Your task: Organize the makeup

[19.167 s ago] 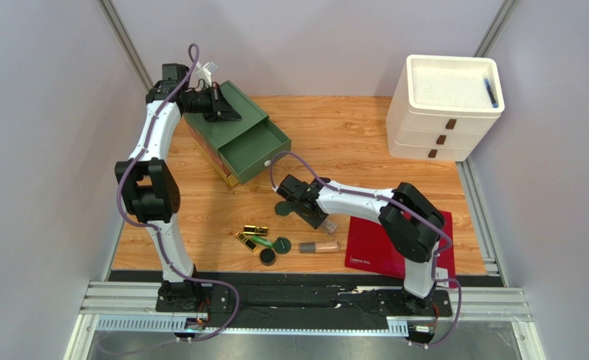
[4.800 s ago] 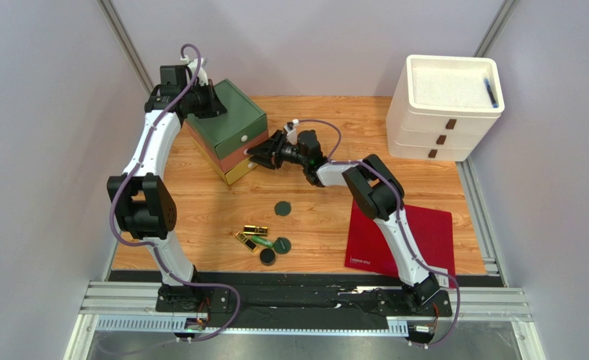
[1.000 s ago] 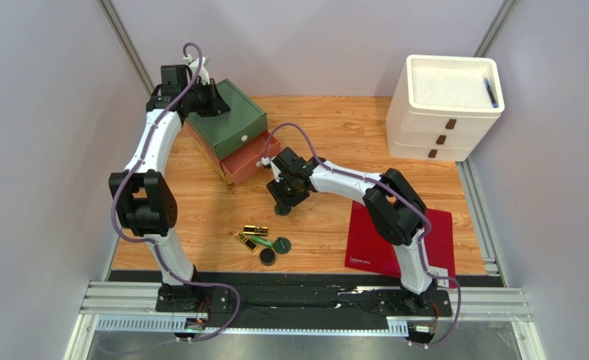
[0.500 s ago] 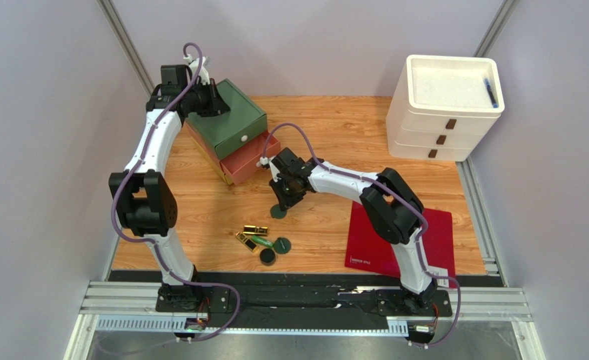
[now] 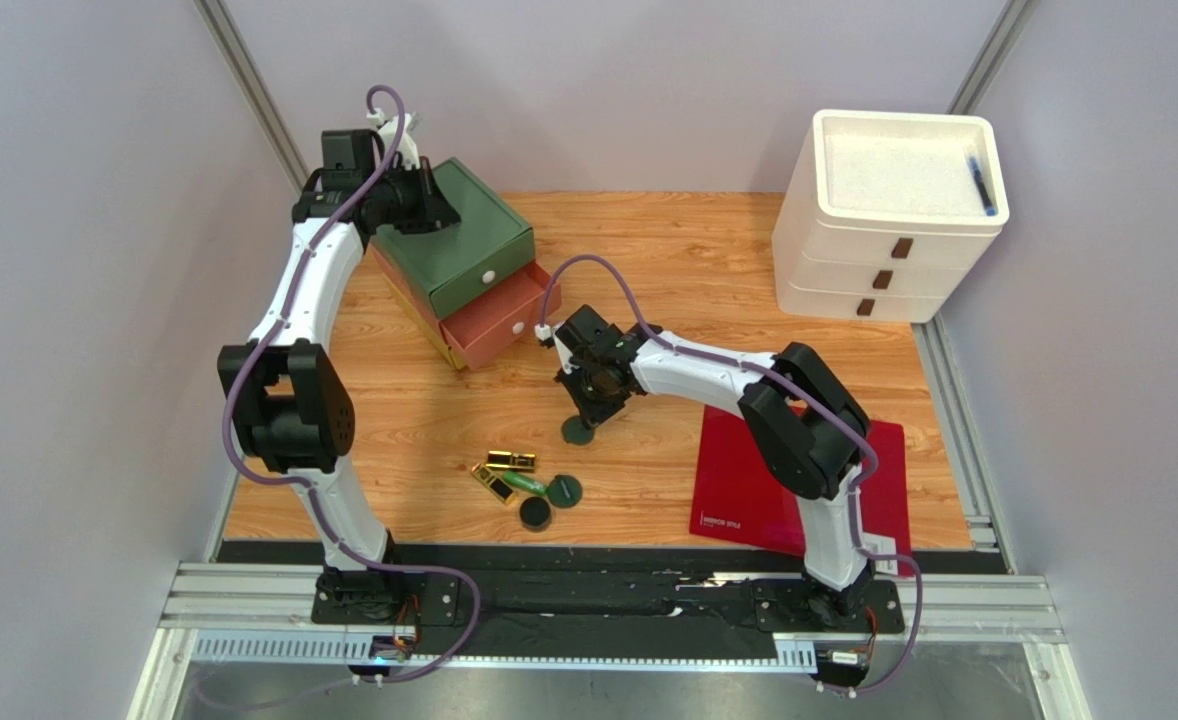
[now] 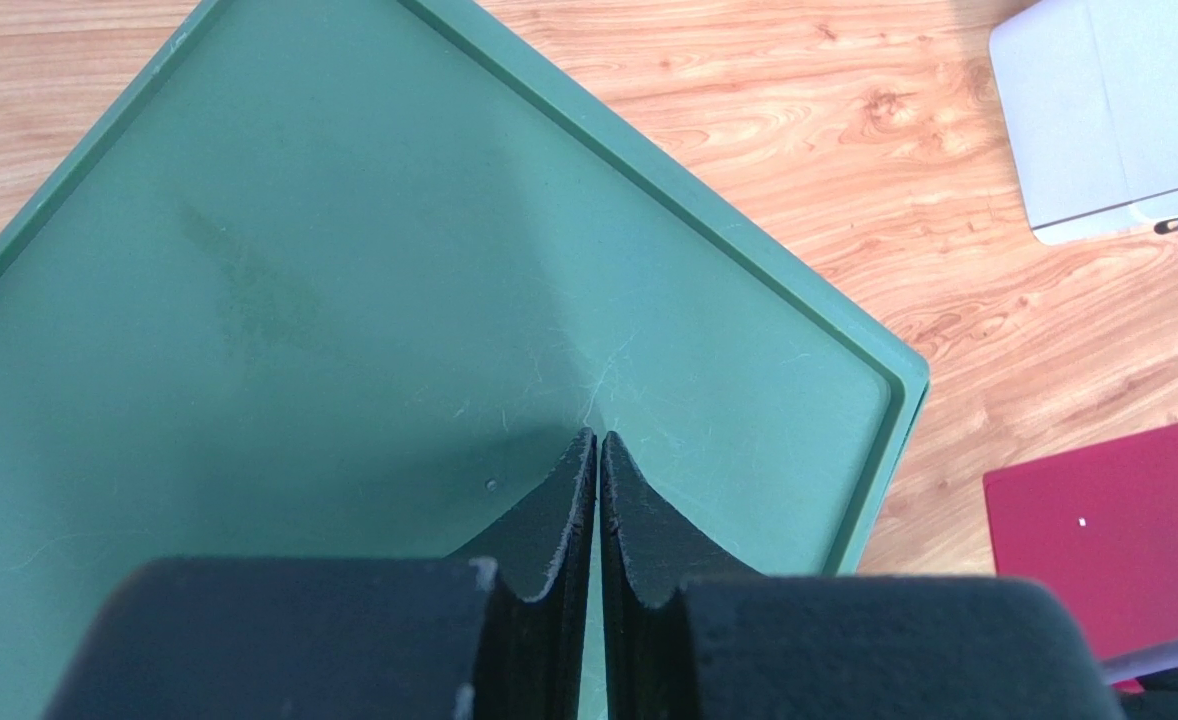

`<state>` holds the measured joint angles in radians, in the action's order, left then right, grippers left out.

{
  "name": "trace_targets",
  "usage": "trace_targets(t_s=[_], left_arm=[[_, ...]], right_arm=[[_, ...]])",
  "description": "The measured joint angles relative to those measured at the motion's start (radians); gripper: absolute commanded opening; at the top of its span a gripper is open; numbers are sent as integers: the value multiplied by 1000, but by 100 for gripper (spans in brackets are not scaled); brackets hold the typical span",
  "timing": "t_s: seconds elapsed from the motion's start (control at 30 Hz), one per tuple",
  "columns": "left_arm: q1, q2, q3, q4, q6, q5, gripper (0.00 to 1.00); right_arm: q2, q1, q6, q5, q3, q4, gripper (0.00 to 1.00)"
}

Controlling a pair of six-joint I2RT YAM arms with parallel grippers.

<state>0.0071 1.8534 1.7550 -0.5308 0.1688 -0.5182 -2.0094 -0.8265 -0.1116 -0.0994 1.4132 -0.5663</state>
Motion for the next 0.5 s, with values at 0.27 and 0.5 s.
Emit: trace_targets(t_s=[0.27, 0.5], left_arm=[[0, 0, 0, 0, 0, 0, 9], [0, 0, 0, 0, 0, 0, 9]], right_arm=[[57, 51, -19, 105, -26, -96, 0], [137, 73, -13, 136, -14, -111, 8]])
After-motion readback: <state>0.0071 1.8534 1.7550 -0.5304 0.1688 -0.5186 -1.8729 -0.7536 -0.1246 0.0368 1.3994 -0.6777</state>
